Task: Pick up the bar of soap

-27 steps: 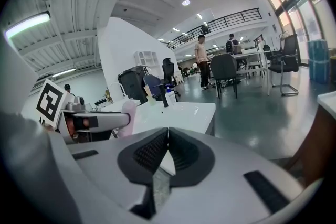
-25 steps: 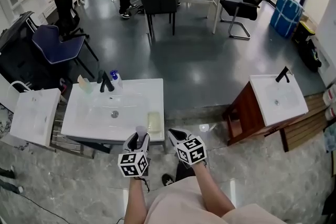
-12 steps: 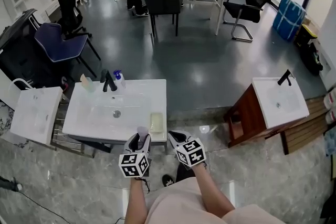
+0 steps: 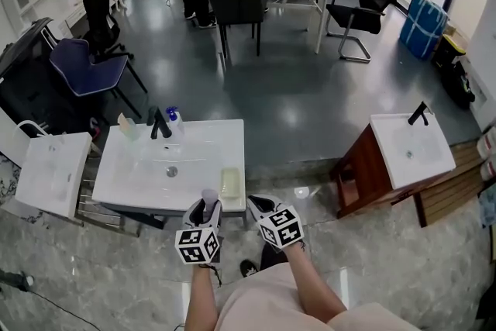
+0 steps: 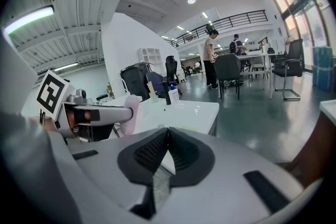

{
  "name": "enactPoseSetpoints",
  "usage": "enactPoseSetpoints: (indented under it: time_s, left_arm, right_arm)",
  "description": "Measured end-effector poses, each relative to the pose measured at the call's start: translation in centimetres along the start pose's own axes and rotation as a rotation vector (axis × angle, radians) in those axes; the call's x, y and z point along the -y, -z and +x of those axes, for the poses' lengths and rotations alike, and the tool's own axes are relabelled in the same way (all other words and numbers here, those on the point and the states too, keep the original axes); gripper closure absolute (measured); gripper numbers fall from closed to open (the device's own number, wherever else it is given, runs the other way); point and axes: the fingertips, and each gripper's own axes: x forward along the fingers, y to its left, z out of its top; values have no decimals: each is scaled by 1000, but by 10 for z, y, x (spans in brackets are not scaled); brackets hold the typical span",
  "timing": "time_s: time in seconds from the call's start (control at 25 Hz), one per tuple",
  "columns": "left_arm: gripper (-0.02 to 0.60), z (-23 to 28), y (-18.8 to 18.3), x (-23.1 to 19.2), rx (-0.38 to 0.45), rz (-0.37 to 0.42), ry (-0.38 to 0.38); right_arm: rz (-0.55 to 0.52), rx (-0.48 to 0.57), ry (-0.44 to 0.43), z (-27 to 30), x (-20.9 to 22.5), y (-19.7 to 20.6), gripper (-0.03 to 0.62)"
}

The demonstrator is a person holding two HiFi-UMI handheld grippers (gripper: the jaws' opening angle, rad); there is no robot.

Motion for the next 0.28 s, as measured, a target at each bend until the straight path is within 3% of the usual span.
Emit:
enactPoseSetpoints:
  time_s: [0.28]
  left_arm:
    - [397,2,3,0,-7,9,4]
  right_arm:
    - [-16,2,4,1,-2,0,588]
